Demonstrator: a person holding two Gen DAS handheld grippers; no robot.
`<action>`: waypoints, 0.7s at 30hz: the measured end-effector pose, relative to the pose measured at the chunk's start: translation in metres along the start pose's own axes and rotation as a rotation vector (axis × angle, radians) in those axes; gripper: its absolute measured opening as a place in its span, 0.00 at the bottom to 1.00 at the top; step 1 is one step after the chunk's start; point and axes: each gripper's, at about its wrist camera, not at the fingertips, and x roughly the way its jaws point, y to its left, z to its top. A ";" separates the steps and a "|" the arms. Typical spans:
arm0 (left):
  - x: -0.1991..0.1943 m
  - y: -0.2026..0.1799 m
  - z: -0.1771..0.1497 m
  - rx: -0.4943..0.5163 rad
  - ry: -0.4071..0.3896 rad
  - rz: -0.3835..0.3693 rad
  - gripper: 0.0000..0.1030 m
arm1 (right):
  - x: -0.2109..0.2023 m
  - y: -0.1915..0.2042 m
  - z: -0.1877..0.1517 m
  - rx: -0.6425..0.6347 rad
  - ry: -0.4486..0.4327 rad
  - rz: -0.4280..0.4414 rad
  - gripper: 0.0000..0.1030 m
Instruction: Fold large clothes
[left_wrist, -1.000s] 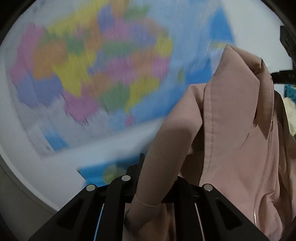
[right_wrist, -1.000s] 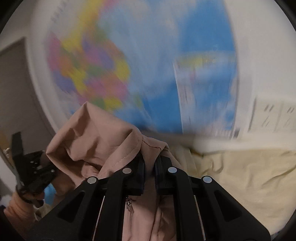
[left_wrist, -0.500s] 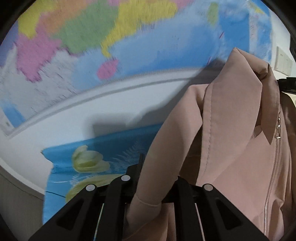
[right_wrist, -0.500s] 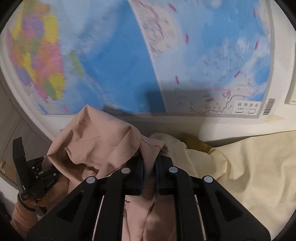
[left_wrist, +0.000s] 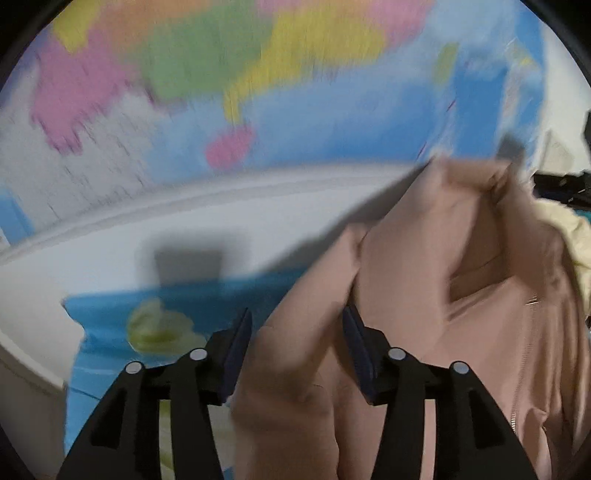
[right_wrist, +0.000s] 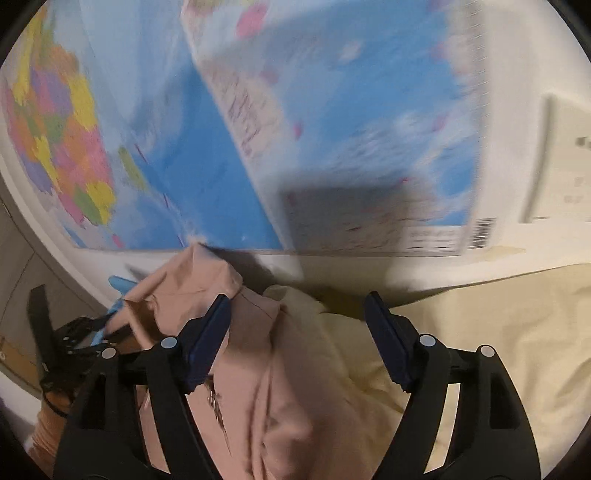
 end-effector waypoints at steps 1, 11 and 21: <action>-0.010 -0.003 0.002 0.013 -0.034 -0.009 0.49 | -0.007 -0.004 -0.002 0.007 -0.004 0.013 0.72; 0.002 -0.090 0.013 0.207 -0.094 -0.194 0.55 | -0.052 0.000 -0.061 -0.100 0.034 0.055 0.77; 0.022 -0.171 0.043 0.207 -0.052 -0.408 0.00 | -0.059 -0.001 -0.115 -0.147 0.110 0.075 0.70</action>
